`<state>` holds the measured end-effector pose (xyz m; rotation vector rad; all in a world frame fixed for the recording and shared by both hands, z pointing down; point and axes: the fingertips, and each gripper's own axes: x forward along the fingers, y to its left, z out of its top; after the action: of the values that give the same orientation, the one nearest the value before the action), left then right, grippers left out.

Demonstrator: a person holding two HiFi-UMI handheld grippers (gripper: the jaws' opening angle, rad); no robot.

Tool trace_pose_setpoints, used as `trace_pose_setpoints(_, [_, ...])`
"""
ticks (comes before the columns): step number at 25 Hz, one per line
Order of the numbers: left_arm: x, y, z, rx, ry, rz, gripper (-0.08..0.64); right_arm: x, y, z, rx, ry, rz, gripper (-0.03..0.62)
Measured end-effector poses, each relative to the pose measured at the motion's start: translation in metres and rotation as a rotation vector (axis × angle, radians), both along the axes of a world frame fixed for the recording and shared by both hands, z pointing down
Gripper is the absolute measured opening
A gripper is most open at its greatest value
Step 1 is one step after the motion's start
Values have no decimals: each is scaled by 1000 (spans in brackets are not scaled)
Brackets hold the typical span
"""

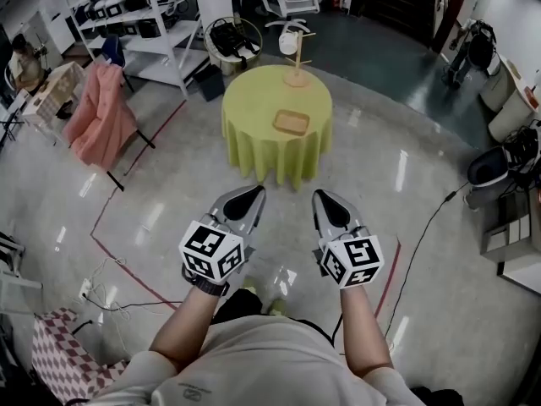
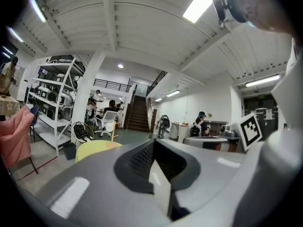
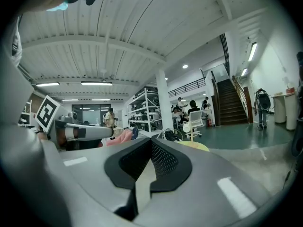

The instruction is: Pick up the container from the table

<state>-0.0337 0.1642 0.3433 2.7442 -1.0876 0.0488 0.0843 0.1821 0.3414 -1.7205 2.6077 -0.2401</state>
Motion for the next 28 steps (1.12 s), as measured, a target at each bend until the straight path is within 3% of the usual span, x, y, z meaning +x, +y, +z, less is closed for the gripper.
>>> trace_pose_setpoints(10, [7, -53, 20, -26, 7, 29, 6, 7, -49, 22, -38, -4, 43, 9])
trace_pose_setpoints(28, [-7, -230, 54, -33, -16, 146, 6, -2, -215, 62, -133, -43, 207, 9])
